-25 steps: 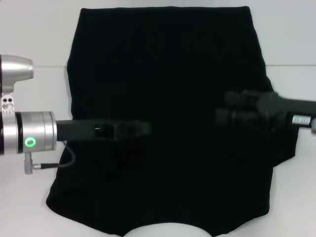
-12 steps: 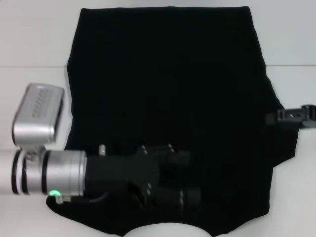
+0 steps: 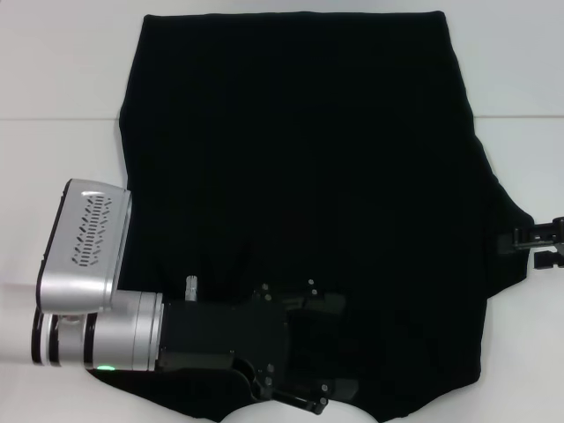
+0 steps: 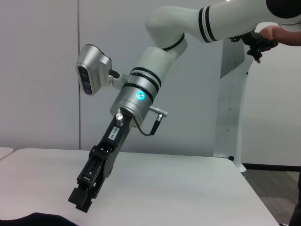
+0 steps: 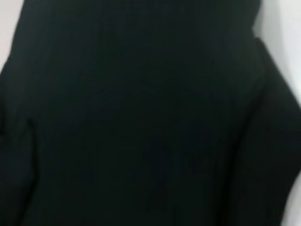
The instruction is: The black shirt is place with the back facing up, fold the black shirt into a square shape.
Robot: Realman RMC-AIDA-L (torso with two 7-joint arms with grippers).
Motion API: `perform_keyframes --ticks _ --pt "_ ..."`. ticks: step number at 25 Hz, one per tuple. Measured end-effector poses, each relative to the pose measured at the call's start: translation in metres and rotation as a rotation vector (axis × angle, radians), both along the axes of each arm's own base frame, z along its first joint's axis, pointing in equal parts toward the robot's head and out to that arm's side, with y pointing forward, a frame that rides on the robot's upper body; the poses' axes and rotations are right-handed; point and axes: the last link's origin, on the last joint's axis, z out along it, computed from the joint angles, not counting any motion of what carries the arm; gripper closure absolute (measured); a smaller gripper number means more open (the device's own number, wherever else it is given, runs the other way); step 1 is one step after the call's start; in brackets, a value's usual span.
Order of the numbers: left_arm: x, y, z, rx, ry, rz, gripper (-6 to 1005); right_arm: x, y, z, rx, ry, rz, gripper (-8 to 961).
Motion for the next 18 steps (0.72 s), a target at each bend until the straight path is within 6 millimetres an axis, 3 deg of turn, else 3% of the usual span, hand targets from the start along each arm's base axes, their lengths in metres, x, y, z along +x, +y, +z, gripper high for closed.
perform_keyframes --ticks 18 --pt "-0.001 0.001 0.001 -0.003 0.002 0.017 50 0.009 0.006 -0.013 0.014 -0.077 -0.025 145"
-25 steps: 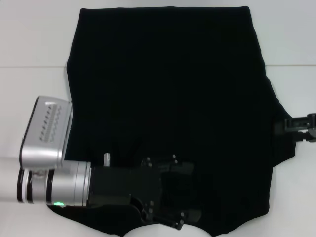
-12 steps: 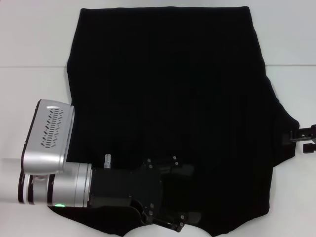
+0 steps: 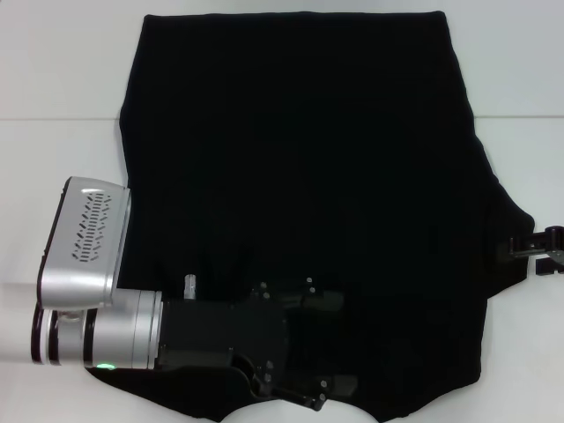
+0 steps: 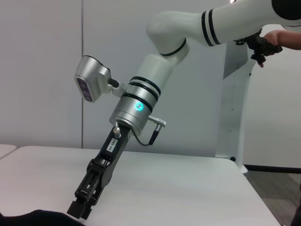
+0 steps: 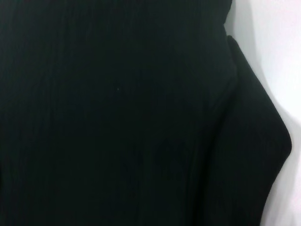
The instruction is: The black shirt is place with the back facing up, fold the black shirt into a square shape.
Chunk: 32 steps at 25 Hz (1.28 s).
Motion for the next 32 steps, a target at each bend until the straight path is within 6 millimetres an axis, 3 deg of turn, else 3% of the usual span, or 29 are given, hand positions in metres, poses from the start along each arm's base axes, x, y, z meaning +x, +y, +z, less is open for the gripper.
perform_keyframes --ticks 13,24,26,32 --pt "-0.001 0.001 0.000 -0.005 0.000 0.025 49 0.003 0.004 -0.008 0.000 -0.049 0.007 188" --pt "-0.001 0.002 0.002 0.003 -0.009 0.039 50 0.004 0.006 -0.015 0.012 -0.061 0.004 445" --pt "-0.001 0.002 0.002 0.002 -0.010 0.042 50 0.003 0.006 -0.016 0.011 -0.062 0.009 691" --pt "-0.002 0.003 0.002 0.002 -0.008 0.044 50 0.006 0.007 -0.015 0.013 -0.088 0.013 919"
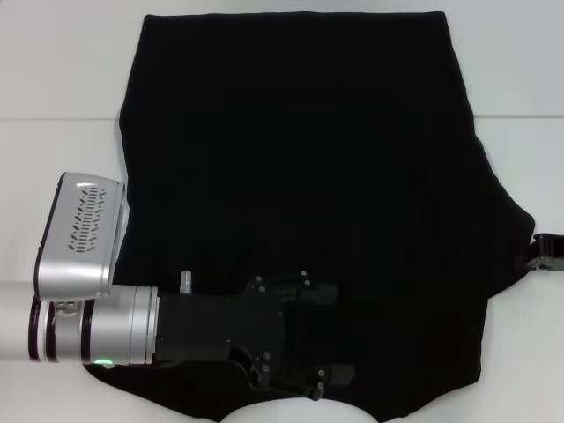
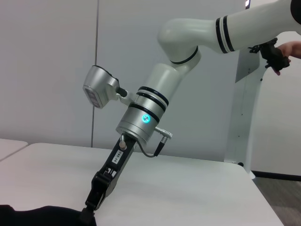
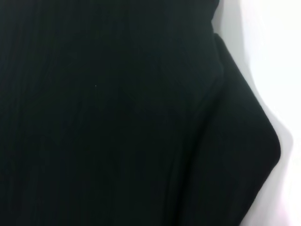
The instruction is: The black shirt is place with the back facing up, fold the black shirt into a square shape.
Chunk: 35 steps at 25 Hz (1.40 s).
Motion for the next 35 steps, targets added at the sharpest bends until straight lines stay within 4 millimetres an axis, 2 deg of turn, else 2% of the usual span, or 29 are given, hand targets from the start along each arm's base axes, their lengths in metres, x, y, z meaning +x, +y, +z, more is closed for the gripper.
perform_keyframes --ticks 7,15,22,35 --pt "0.000 0.000 0.000 -0.013 -0.004 0.020 50 0.007 -0.004 0.008 0.025 0.012 0.012 951" --pt "-0.001 -0.001 0.003 -0.004 -0.028 0.042 50 0.027 -0.021 0.026 0.066 0.019 0.000 950" --pt "-0.002 -0.004 0.003 -0.016 -0.038 0.051 49 0.033 -0.034 0.042 0.093 0.041 -0.002 950" --pt "-0.004 -0.006 0.003 -0.021 -0.041 0.058 49 0.051 -0.049 0.056 0.116 0.032 -0.048 919"
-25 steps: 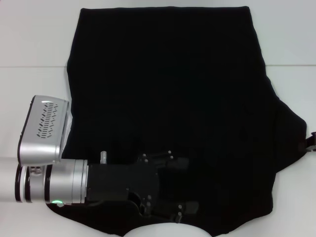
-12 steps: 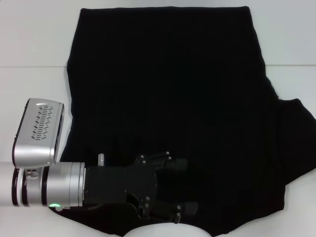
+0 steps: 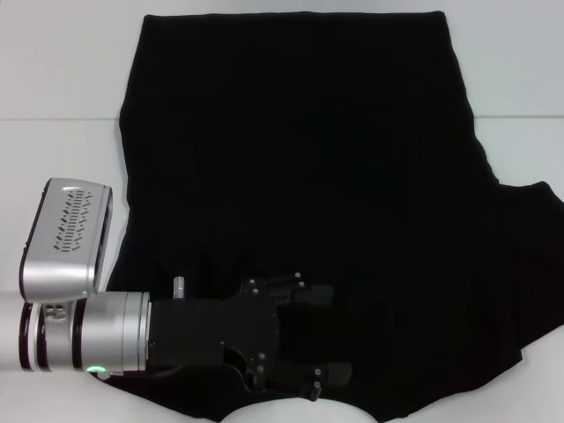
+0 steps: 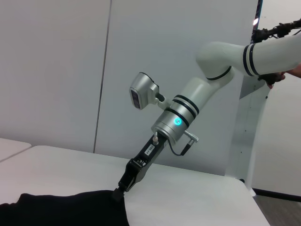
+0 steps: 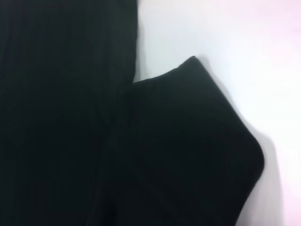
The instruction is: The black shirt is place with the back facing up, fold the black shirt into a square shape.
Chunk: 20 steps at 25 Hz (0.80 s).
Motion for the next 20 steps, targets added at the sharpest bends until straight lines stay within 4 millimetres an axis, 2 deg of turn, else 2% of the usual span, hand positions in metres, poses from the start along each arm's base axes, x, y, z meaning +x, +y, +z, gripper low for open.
perform_keyframes --ticks 14,20 --pt "0.001 0.001 0.000 0.000 0.000 -0.001 50 0.010 -0.008 0.007 0.028 -0.008 -0.028 885" --pt "0.001 0.002 -0.001 0.003 0.003 -0.003 49 -0.005 0.006 0.006 0.028 -0.002 0.026 871"
